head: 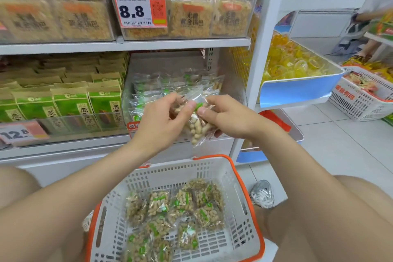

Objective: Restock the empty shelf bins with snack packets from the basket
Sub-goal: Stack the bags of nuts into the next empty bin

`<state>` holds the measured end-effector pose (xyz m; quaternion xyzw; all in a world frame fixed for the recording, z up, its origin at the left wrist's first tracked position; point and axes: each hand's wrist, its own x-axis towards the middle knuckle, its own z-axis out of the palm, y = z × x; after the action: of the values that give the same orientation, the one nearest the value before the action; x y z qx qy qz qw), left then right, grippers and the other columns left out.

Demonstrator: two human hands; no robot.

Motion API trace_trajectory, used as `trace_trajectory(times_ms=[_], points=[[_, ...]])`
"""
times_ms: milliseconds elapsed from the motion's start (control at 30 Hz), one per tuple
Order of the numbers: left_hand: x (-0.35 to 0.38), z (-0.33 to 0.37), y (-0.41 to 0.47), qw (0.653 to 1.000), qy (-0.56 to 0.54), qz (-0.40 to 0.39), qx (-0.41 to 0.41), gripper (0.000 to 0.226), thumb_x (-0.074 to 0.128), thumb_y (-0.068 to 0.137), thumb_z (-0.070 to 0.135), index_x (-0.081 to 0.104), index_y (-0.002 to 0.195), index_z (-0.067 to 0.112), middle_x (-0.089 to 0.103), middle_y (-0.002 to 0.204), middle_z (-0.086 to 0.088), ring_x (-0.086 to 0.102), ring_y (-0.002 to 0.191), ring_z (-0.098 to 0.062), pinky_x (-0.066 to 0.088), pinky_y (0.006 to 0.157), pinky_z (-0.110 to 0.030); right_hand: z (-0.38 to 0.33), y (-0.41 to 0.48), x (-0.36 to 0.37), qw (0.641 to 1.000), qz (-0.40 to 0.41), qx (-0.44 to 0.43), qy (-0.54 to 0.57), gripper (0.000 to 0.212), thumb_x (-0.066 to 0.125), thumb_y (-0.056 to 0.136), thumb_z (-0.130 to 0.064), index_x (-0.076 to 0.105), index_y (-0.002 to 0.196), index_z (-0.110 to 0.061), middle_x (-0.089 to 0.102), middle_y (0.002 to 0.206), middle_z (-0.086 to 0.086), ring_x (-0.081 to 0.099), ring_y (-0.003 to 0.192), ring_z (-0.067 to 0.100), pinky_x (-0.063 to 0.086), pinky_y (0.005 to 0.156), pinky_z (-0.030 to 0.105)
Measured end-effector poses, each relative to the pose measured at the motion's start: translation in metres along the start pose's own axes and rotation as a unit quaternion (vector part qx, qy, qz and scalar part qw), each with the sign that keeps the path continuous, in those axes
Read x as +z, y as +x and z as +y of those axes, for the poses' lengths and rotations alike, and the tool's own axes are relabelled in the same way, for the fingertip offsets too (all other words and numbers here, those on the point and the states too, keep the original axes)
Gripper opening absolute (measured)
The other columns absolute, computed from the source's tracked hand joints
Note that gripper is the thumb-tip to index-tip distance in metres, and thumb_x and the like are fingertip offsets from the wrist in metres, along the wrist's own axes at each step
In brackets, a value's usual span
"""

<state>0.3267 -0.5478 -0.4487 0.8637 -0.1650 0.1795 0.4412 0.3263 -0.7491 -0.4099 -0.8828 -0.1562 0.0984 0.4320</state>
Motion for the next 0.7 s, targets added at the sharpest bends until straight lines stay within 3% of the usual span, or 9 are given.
trace_trajectory(times_ms=[100, 200, 333, 400, 500, 567, 700], points=[[-0.009, 0.007, 0.018, 0.997, -0.057, -0.048, -0.037, 0.036, 0.074, 0.092, 0.056, 0.067, 0.115, 0.029, 0.076, 0.086, 0.007, 0.074, 0.067, -0.015, 0.062, 0.068, -0.049, 0.0, 0.005, -0.007, 0.999, 0.033, -0.008, 0.0, 0.02, 0.053, 0.108, -0.038, 0.065, 0.107, -0.022, 0.066, 0.075, -0.001, 0.062, 0.067, 0.015, 0.058, 0.068, 0.046], [-0.014, 0.01, 0.036, 0.996, -0.045, -0.074, -0.028, 0.055, 0.086, 0.082, 0.049, 0.066, 0.128, 0.026, 0.075, 0.109, 0.014, 0.074, 0.079, -0.006, 0.063, 0.081, -0.044, 0.004, 0.017, -0.016, 0.995, 0.089, -0.034, -0.03, 0.013, 0.06, 0.103, -0.039, 0.059, 0.113, -0.031, 0.072, 0.091, -0.004, 0.069, 0.081, 0.013, 0.057, 0.081, 0.044], [-0.014, 0.013, 0.058, 0.997, 0.022, -0.074, 0.003, 0.054, 0.095, 0.071, 0.044, 0.071, 0.118, 0.029, 0.075, 0.096, 0.014, 0.07, 0.073, -0.003, 0.06, 0.084, -0.039, -0.004, 0.021, -0.027, 0.978, 0.158, -0.091, -0.1, 0.078, 0.076, 0.09, -0.017, 0.034, 0.146, -0.052, 0.063, 0.101, -0.008, 0.062, 0.086, 0.009, 0.053, 0.08, 0.027], [-0.01, 0.015, 0.068, 0.998, 0.012, -0.062, 0.016, 0.052, 0.097, 0.07, 0.039, 0.071, 0.114, 0.03, 0.073, 0.1, 0.017, 0.07, 0.072, -0.004, 0.06, 0.081, -0.038, -0.008, 0.027, -0.033, 0.964, 0.172, -0.117, -0.166, 0.072, 0.078, 0.087, -0.015, 0.047, 0.145, -0.043, 0.064, 0.109, -0.02, 0.056, 0.083, -0.001, 0.052, 0.083, 0.022], [0.001, 0.011, 0.087, 0.999, -0.01, -0.049, 0.021, 0.056, 0.095, 0.075, 0.03, 0.065, 0.122, 0.028, 0.073, 0.101, 0.012, 0.072, 0.08, -0.002, 0.061, 0.08, -0.029, -0.002, 0.045, -0.049, 0.937, 0.235, -0.094, -0.241, 0.045, 0.081, 0.083, -0.017, 0.069, 0.125, -0.028, 0.072, 0.117, -0.009, 0.058, 0.091, 0.008, 0.053, 0.093, 0.035], [0.009, 0.002, 0.099, 0.998, 0.022, -0.064, 0.018, 0.054, 0.087, 0.086, 0.029, 0.059, 0.132, 0.024, 0.072, 0.105, 0.01, 0.07, 0.089, -0.001, 0.059, 0.084, -0.024, 0.007, 0.057, -0.06, 0.917, 0.277, -0.064, -0.28, 0.041, 0.078, 0.081, -0.014, 0.069, 0.118, -0.026, 0.071, 0.116, -0.002, 0.064, 0.106, 0.02, 0.054, 0.093, 0.04], [0.022, -0.023, 0.112, 0.984, 0.147, -0.089, 0.046, 0.037, 0.065, 0.099, 0.02, 0.062, 0.136, 0.017, 0.07, 0.126, 0.001, 0.065, 0.118, -0.016, 0.051, 0.106, -0.039, 0.019, 0.078, -0.076, 0.901, 0.316, -0.032, -0.295, 0.038, 0.071, 0.081, -0.007, 0.067, 0.117, -0.018, 0.07, 0.115, 0.004, 0.061, 0.11, 0.028, 0.052, 0.087, 0.038]])
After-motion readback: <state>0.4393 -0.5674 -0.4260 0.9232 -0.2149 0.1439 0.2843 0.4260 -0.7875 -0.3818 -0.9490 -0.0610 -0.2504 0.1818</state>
